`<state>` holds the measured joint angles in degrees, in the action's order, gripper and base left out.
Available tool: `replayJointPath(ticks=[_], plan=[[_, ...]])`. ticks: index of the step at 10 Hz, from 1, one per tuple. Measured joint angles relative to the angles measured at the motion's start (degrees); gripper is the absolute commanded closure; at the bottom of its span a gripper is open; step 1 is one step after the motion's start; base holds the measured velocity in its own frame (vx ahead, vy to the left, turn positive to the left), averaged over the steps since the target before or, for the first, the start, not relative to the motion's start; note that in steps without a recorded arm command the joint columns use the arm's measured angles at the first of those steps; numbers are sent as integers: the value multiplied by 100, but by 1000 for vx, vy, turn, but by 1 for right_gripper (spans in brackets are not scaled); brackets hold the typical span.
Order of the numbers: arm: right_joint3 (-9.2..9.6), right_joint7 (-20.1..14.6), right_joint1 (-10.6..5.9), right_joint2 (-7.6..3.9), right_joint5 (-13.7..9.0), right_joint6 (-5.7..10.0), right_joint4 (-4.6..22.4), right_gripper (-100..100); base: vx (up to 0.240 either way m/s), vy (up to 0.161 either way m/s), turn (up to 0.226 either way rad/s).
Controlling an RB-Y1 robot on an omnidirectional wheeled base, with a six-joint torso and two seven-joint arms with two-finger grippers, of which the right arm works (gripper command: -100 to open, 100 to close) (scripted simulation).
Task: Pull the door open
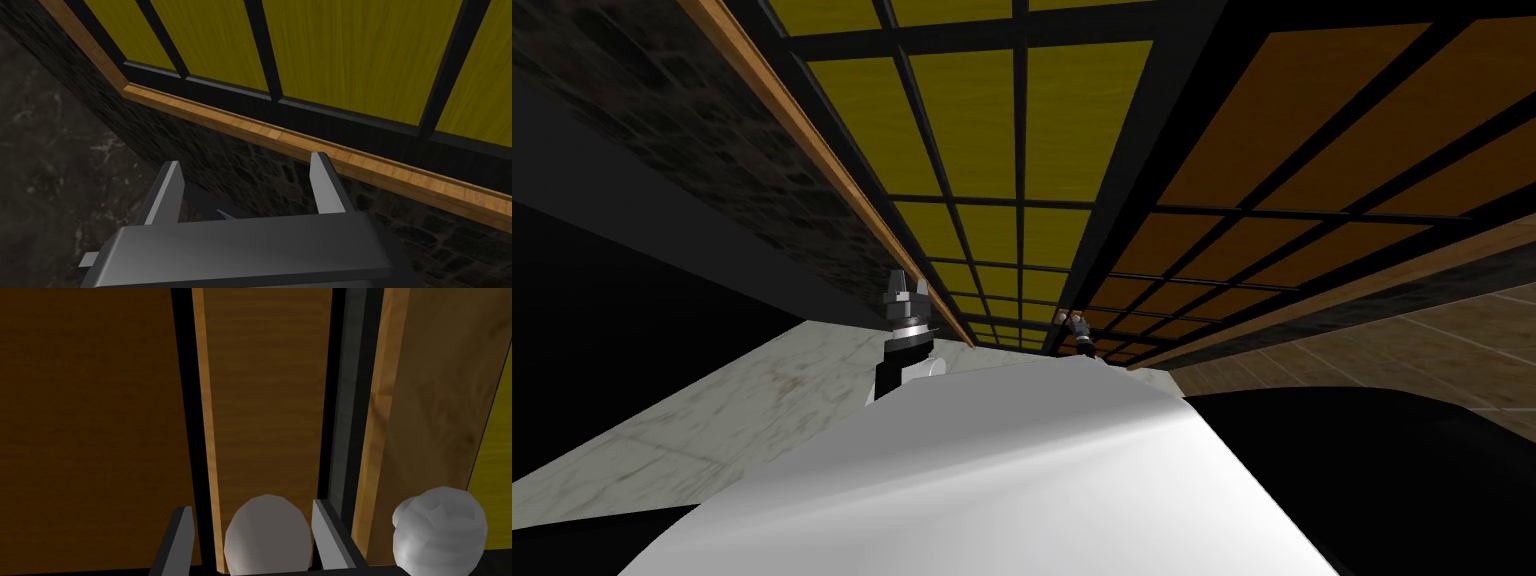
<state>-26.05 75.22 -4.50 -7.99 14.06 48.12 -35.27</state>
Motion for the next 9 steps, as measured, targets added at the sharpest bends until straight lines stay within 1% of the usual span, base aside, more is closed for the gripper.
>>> replayJointPath(ticks=[4, 5, 6, 7, 9], plan=[[14, 5, 5, 16, 9, -17, 9, 100, -7, 1, 1], [14, 4, 6, 18, 9, -16, 9, 100, -88, 25, 7], [2, -33, -21, -36, -18, 53, 113, 100, -144, 21, -28], [1, -88, 17, -58, -34, 93, 128, 100, -122, 13, -48], [-22, -103, -25, -83, -62, 148, 375, 100, -73, 4, -13]])
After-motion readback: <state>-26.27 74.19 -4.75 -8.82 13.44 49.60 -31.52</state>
